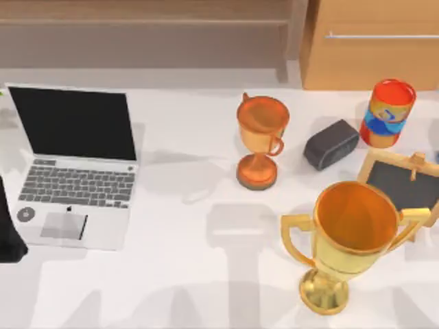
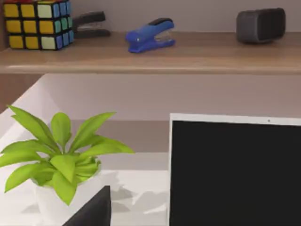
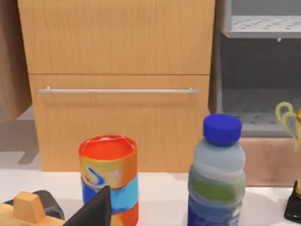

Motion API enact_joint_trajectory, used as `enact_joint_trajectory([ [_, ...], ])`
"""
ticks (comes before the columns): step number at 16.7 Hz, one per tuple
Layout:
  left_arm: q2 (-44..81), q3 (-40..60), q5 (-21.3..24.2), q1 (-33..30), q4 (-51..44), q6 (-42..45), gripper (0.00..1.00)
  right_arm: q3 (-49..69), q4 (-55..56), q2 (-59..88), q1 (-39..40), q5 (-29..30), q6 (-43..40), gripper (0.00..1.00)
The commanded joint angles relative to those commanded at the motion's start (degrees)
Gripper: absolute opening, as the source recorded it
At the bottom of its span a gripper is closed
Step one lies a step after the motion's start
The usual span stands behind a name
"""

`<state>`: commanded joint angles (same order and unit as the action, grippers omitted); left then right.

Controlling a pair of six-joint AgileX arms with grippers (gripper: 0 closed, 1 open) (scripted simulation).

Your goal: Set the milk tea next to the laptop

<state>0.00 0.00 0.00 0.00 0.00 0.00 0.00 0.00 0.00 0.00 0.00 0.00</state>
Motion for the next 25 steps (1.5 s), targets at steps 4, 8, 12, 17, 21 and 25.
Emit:
enact_joint_trajectory([
  [4, 1.6, -0.5, 0.6, 0.9, 0.2, 0.9, 1.00, 0.0, 0.0, 0.0, 0.0, 0.0, 0.0, 1.00],
  [8, 10.1, -2.3, 4.9, 6.2, 2.7, 3.5, 1.00, 0.0, 0.0, 0.0, 0.0, 0.0, 0.0, 1.00],
  [12, 23.1, -3.0, 13.1, 14.5, 9.5, 6.0, 1.00, 0.0, 0.0, 0.0, 0.0, 0.0, 0.0, 1.00],
  [17, 42.7, -1.7, 26.5, 27.7, 23.3, 9.5, 1.00, 0.0, 0.0, 0.0, 0.0, 0.0, 0.0, 1.00],
  [21, 59.4, 0.6, 38.2, 39.1, 36.7, 12.4, 1.00, 0.0, 0.0, 0.0, 0.0, 0.0, 0.0, 1.00],
  [25, 75.1, 3.3, 49.5, 50.0, 50.5, 14.9, 1.00, 0.0, 0.0, 0.0, 0.0, 0.0, 0.0, 1.00],
])
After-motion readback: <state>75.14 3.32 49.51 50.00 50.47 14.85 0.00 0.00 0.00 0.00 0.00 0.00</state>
